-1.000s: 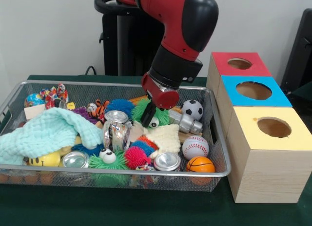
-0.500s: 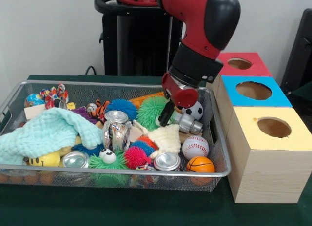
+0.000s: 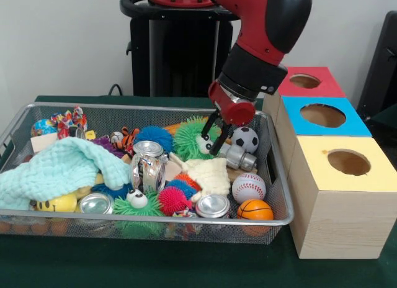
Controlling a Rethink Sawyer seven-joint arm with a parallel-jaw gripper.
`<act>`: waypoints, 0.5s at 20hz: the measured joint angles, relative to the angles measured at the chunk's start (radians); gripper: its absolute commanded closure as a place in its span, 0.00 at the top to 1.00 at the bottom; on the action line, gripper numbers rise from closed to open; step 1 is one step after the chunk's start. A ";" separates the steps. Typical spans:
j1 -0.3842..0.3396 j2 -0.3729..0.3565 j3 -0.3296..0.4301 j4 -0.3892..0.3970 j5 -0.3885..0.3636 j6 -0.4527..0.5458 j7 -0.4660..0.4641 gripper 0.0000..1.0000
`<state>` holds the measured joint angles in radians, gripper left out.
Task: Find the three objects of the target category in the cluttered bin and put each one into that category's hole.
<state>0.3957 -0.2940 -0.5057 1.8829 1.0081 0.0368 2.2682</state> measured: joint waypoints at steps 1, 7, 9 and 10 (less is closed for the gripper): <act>0.000 0.000 -0.010 0.000 -0.001 0.002 0.000 1.00; 0.004 0.007 -0.070 0.000 -0.043 0.026 0.000 1.00; 0.004 0.009 -0.085 0.000 -0.066 0.038 0.000 1.00; 0.005 0.011 -0.097 0.000 -0.086 0.048 0.000 1.00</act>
<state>0.4004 -0.2830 -0.6024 1.8832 0.9219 0.0849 2.2682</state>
